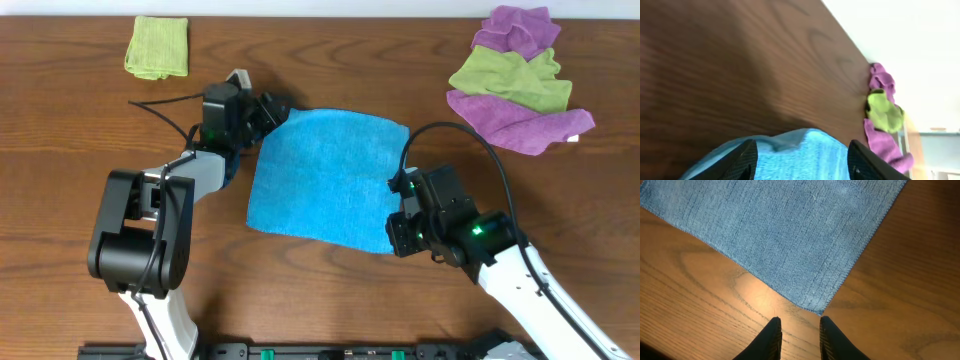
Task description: Fold the cloth
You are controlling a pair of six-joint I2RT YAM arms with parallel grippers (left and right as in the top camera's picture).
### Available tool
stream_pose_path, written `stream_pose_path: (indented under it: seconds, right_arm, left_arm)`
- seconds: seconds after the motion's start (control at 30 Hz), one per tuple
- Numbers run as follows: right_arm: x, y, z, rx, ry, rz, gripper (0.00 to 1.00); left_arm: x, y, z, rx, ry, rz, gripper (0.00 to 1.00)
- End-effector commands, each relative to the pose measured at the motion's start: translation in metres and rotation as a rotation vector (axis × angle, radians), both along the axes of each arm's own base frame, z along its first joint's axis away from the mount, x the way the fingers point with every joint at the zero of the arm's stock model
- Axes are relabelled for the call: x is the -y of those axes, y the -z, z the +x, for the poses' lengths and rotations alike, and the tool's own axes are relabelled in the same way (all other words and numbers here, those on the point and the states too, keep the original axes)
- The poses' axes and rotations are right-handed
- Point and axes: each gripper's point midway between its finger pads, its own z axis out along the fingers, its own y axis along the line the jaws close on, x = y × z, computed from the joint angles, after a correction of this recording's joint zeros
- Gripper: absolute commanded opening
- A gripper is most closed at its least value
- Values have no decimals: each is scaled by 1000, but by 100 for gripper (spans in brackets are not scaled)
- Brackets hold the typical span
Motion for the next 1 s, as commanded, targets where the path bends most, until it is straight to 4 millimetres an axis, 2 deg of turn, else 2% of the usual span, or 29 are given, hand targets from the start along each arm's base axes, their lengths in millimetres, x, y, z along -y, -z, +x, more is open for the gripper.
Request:
stream_pose_path:
  seconds: [0.0, 0.07, 0.2, 0.3, 0.33, 0.37, 0.63, 0.83, 0.97]
  right_arm:
    - [-2, -5, 0, 7, 4, 17, 26]
    - [-2, -5, 0, 7, 4, 17, 26]
    - [-2, -4, 0, 7, 4, 17, 26]
    - [-2, -5, 0, 7, 4, 17, 26]
    - [-2, -5, 0, 7, 4, 17, 26]
    - [-2, -4, 0, 7, 4, 17, 26]
    - [-2, -5, 0, 7, 5, 18, 26]
    - [-2, -4, -1, 5, 5, 17, 26]
    - [-2, -4, -1, 4, 5, 17, 25]
  left_arm:
    - [6, -1, -4, 24, 71, -3, 63]
    - [8, 0, -6, 24, 84, 0, 62]
    - [15, 0, -13, 27, 149, -10, 53]
    - [16, 0, -15, 28, 162, -7, 25]
    - [16, 1, -15, 26, 160, -5, 10]
    - [16, 1, -15, 27, 160, -5, 6]
    - [12, 5, -12, 33, 140, 34, 6]
    - [-13, 34, -13, -81, 14, 137, 6]
    - [-23, 45, -15, -118, -33, 184, 6]
